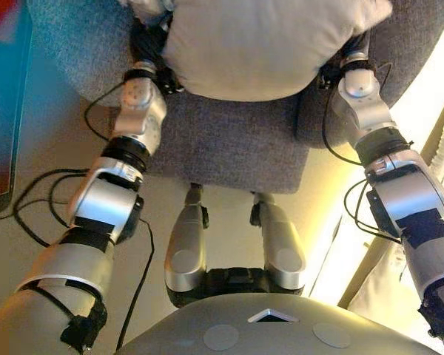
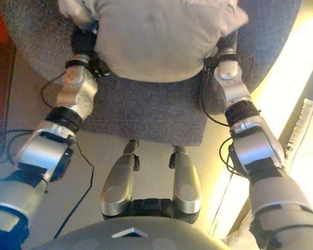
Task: Pick up the cushion and take it to the sofa
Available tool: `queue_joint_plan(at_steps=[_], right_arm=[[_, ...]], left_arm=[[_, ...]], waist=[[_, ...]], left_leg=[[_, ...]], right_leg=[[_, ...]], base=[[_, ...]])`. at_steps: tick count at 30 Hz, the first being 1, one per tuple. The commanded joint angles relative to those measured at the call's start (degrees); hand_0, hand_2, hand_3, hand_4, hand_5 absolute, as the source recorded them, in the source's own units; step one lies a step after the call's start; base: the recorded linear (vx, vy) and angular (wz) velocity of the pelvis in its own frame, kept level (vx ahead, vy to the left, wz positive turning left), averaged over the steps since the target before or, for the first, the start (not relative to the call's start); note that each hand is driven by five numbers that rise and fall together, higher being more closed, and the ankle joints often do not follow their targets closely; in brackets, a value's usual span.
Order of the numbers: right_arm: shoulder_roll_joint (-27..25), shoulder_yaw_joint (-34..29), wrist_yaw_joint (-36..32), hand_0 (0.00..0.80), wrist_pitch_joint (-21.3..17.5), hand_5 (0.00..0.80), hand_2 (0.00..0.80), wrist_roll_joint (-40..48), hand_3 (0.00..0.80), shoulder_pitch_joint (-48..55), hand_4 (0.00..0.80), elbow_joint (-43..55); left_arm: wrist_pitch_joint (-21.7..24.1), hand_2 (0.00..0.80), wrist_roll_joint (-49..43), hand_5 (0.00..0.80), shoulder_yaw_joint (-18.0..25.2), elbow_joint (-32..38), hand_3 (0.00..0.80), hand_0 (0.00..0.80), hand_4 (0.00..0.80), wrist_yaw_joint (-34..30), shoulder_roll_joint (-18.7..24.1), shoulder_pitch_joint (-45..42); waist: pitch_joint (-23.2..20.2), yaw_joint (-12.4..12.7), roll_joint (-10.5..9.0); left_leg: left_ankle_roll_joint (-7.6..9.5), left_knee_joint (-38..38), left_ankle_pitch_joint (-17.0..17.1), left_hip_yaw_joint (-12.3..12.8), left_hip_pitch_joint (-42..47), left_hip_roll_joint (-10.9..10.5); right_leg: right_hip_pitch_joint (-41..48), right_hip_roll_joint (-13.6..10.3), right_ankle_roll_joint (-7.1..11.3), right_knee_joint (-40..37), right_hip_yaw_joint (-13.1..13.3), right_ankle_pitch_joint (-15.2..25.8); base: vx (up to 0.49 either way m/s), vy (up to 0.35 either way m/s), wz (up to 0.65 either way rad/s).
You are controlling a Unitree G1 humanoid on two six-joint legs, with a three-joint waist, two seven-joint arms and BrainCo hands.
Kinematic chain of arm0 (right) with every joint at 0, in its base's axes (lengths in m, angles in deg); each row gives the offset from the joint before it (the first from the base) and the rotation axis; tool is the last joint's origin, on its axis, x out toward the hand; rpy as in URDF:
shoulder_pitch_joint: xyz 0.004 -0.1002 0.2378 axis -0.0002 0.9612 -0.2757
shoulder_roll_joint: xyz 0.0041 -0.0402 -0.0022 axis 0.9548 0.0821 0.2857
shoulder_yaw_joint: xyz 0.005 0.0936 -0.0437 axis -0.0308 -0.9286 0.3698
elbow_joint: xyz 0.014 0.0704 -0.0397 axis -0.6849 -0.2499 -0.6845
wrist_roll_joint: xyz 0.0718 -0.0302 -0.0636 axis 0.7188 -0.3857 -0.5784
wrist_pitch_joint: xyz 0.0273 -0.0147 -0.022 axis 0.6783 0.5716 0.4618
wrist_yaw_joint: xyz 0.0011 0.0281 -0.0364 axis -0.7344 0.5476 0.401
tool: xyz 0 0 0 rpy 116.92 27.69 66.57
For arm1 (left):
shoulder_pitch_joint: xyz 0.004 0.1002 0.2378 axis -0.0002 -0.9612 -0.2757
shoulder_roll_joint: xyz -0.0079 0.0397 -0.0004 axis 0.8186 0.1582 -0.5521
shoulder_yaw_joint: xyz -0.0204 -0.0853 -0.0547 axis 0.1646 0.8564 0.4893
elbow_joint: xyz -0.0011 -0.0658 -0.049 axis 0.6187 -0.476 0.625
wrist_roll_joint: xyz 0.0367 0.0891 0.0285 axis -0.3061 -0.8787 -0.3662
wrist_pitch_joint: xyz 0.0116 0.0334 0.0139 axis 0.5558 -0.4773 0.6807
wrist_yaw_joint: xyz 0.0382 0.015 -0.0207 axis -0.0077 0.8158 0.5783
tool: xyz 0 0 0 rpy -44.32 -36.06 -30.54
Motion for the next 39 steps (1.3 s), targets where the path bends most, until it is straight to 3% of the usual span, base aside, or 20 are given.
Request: queue_joint_plan(at_steps=[1,3,5,12,17,27,31,34,35,36,39], right_arm=[[-4.1,0.8,0.7,0.0,-1.5,0.0,0.0,2.2,0.0,-2.6,0.0,2.1],[-6.4,-0.7,2.0,0.0,-1.9,0.0,0.0,2.9,0.0,-1.2,0.0,2.8],[-10.3,-3.0,3.1,0.0,-3.3,0.0,0.0,5.4,0.0,0.8,0.0,4.1],[-14.0,-11.4,6.7,0.0,-5.8,0.0,0.0,7.2,0.0,8.4,0.0,5.1],[-16.5,-14.2,8.1,0.0,-5.6,0.0,0.0,8.5,0.0,11.4,0.0,6.1],[-20.7,-27.6,7.4,0.0,-7.0,0.0,0.0,8.1,0.0,26.8,0.0,6.7],[-20.6,-33.1,6.5,0.0,-8.0,0.0,0.0,7.7,0.0,33.2,0.0,4.1],[-20.7,-36.2,8.1,0.0,-6.5,0.0,0.0,7.2,0.0,38.5,0.0,8.0],[-20.9,-37.2,8.6,0.0,-5.7,0.0,0.0,7.2,0.0,39.3,0.0,8.7],[-20.9,-38.2,9.1,0.0,-4.8,0.0,0.0,6.9,0.0,39.8,0.0,8.9],[-21.0,-40.3,11.0,0.0,0.6,0.0,0.0,5.3,0.0,41.8,0.0,9.1]], left_arm=[[-4.2,0.0,1.7,0.0,1.9,-7.7,0.0,0.0,0.0,2.4,0.8,0.4],[-4.1,0.0,1.3,0.0,3.6,-8.3,0.0,0.0,0.0,3.0,3.2,-1.8],[-0.6,0.0,3.0,0.0,7.2,-8.2,0.0,0.0,0.0,6.6,7.3,-4.9],[1.6,0.0,11.1,0.0,22.8,-9.4,0.0,0.0,0.0,19.2,14.5,-12.2],[0.0,0.0,13.2,0.0,27.2,-10.2,0.0,0.0,0.0,20.7,16.7,-16.6],[-2.7,0.0,11.7,0.0,35.0,-7.1,0.0,0.0,0.0,20.2,17.4,-34.0],[-5.4,0.0,10.4,0.0,36.9,-9.3,0.0,0.0,0.0,16.5,16.1,-41.3],[-8.9,0.0,8.1,0.0,36.2,-9.9,0.0,0.0,0.0,11.1,14.0,-46.5],[-11.8,0.0,8.1,0.0,34.8,-11.7,0.0,0.0,0.0,7.9,13.2,-47.5],[-18.1,0.0,7.3,0.0,33.1,-14.8,0.0,0.0,0.0,2.6,11.8,-48.8],[-30.2,0.0,-6.9,0.0,28.0,-21.6,0.0,0.0,0.0,-15.8,5.7,-53.1]], waist=[[1.7,-1.4,-0.01],[1.7,-1.4,0.46],[1.7,-1.4,1.3],[1.3,-0.9,2.39],[0.0,-0.8,2.56],[-5.1,-0.2,2.98],[-6.9,0.0,2.84],[-7.8,-0.3,2.43],[-8.0,-0.3,2.32],[-8.2,-0.5,2.17],[-8.7,-0.9,1.86]], left_leg=[[-1.52,3.9,-5.9,1.3,-1.5,-2.4],[-1.59,4.0,-6.0,1.4,-1.1,-2.5],[-1.8,4.0,-6.2,1.6,-0.6,-2.5],[-1.91,5.6,-7.9,1.2,0.6,-2.8],[-1.87,5.6,-8.4,1.2,1.3,-2.9],[-1.55,3.8,-9.5,0.6,5.0,-3.4],[-1.39,3.1,-10.0,0.5,6.8,-3.3],[-1.17,3.0,-10.4,0.6,7.9,-3.1],[-1.1,3.1,-10.6,0.8,8.0,-3.1],[-1.07,3.4,-10.8,1.0,8.0,-3.1],[-0.63,3.6,-11.0,1.5,8.4,-3.0]], right_leg=[[-3.1,-1.3,4.27,3.8,1.7,-3.4],[-2.7,-1.4,4.25,3.7,1.4,-3.6],[-2.3,-1.7,4.2,3.6,1.1,-3.9],[-0.9,-2.4,3.65,4.6,0.3,-5.8],[-0.1,-2.6,3.48,4.5,-0.2,-6.4],[3.8,-3.0,3.87,2.6,-0.5,-7.1],[6.0,-2.9,4.15,1.6,-0.7,-7.1],[7.1,-2.8,4.3,1.2,-0.7,-7.0],[7.2,-2.8,4.34,1.1,-0.7,-7.0],[7.4,-2.8,4.4,1.1,-0.5,-7.0],[7.9,-2.5,4.34,0.6,0.2,-6.5]], base=[[0.05,0.05,-0.06],[0.03,0.045,-0.02],[0.018,0.082,0.01],[0.007,0.044,0.0],[0.003,0.012,0.02],[0.034,0.023,0.1],[0.068,-0.015,0.16],[0.028,-0.019,0.02],[0.0,0.0,0.0],[-0.009,-0.017,-0.04],[0.029,0.004,-0.16]])
